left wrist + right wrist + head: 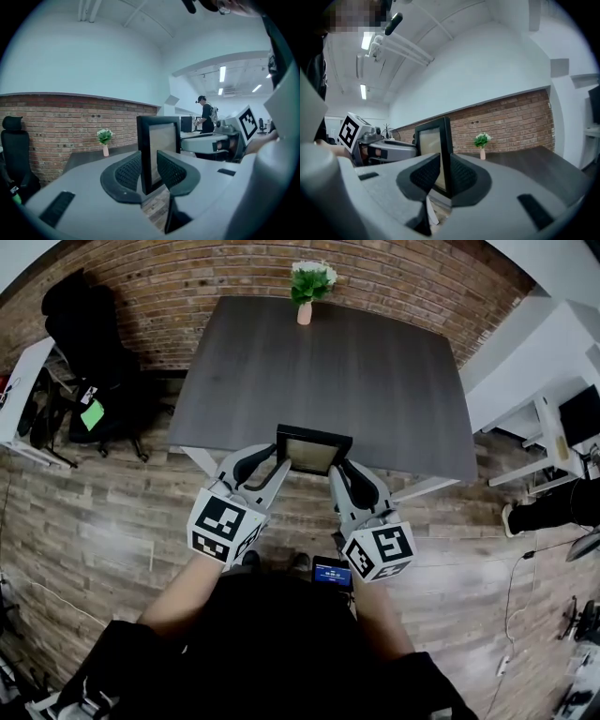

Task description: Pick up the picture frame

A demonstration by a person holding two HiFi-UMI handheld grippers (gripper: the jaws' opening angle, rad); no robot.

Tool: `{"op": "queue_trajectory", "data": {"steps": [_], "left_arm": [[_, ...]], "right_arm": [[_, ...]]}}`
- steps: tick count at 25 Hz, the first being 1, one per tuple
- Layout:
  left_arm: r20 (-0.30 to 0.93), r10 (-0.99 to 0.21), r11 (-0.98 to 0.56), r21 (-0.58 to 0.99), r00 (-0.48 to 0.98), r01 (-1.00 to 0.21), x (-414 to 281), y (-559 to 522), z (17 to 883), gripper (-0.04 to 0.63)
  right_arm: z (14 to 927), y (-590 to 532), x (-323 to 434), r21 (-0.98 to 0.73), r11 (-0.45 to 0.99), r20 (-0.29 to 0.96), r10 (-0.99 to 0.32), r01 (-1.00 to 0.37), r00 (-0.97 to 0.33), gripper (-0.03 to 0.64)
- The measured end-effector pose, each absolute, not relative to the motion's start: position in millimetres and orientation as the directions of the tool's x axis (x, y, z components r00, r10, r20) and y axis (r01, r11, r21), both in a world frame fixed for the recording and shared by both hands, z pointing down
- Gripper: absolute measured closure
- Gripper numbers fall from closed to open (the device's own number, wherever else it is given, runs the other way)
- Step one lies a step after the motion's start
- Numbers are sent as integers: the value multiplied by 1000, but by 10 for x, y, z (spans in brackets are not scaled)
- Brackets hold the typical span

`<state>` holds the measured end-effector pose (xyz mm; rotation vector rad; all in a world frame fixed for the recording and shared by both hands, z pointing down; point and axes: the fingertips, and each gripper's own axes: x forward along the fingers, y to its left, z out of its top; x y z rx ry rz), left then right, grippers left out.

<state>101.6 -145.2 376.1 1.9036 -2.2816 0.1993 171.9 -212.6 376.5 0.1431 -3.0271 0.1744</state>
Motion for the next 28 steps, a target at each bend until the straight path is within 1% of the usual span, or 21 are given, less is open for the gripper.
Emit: {"op": "queue_trajectory", "data": {"steps": [4,7,9,16,28], "left_arm": [[207,-961,187,11,-181,-982,892,-1325,3740,493],[198,-965,179,26,-170,-984,878,-1273,3718,489],[194,-967,170,21,-163,-985,903,-1262,3714,489],[193,-974,126,14,-121,-992,1074,-1392,3743,488],[185,-982,42,23,-37,-999,1471,-1765,3745,489]], "right_arm": [[3773,-1983,1611,-115,989,123,-78,-92,-989,551],[3783,-1948,1605,-122,988,125,-80,-95,-989,577],[3786,-1941,1628,-118,987,124,-89,-104,-988,576],[3802,-2066,1794,-102,984,132,-135,-149,-982,576],[3763,-2450,2197,-120,969,109,-205,-217,-973,575]]}}
